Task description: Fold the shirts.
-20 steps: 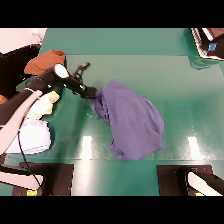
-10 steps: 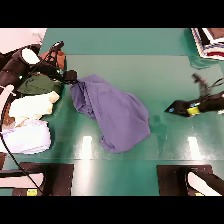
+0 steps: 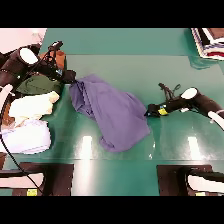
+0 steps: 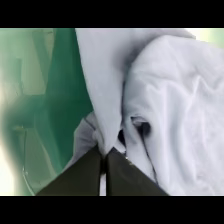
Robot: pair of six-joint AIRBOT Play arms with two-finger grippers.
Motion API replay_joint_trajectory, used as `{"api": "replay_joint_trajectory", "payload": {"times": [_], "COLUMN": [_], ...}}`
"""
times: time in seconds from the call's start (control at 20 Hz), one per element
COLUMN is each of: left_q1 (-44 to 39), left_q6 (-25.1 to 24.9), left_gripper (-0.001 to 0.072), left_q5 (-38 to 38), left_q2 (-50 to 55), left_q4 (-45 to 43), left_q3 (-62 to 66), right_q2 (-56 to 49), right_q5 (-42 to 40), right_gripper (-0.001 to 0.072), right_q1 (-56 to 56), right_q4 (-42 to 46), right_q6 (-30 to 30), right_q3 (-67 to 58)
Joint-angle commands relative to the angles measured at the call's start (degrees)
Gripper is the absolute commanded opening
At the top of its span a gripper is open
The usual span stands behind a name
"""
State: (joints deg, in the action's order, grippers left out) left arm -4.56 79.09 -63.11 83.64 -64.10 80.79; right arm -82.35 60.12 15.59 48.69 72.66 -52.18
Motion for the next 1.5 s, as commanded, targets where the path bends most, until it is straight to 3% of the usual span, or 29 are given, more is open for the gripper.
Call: {"api": "replay_joint_trajectory", "payload": {"times": [0.0,0.45,0.75,1.1,1.3,1.45], "left_q1": [0.1,0.1,0.1,0.1,0.1,0.1], "left_q6": [0.0,0.4,1.0,1.5,1.6,3.0], "left_gripper": [0.0027,0.0027,0.0026,0.0026,0.0027,0.0027], "left_q5": [-0.1,-0.2,1.1,3.9,-0.6,-4.3], "left_q2": [-2.0,-26.0,-36.5,-33.8,-25.0,-13.5], "left_q4": [-0.5,-5.2,-5.2,-5.4,-6.1,-5.8], "left_q3": [0.5,24.4,39.6,39.4,28.7,22.1], "right_q2": [-2.4,25.9,36.9,31.7,23.6,14.2], "right_q5": [0.4,7.8,10.7,20.1,23.9,24.3], "right_gripper": [0.0013,0.0012,0.0011,0.0011,0.0011,0.0011], "right_q1": [1.3,-12.3,-18.0,-29.2,-26.1,-19.6], "right_q4": [0.3,7.1,14.6,14.3,14.4,20.9], "right_q6": [-1.6,-1.6,-0.6,1.3,2.8,2.8], "right_q3": [-7.3,-37.7,-54.4,-67.2,-58.5,-51.1]}}
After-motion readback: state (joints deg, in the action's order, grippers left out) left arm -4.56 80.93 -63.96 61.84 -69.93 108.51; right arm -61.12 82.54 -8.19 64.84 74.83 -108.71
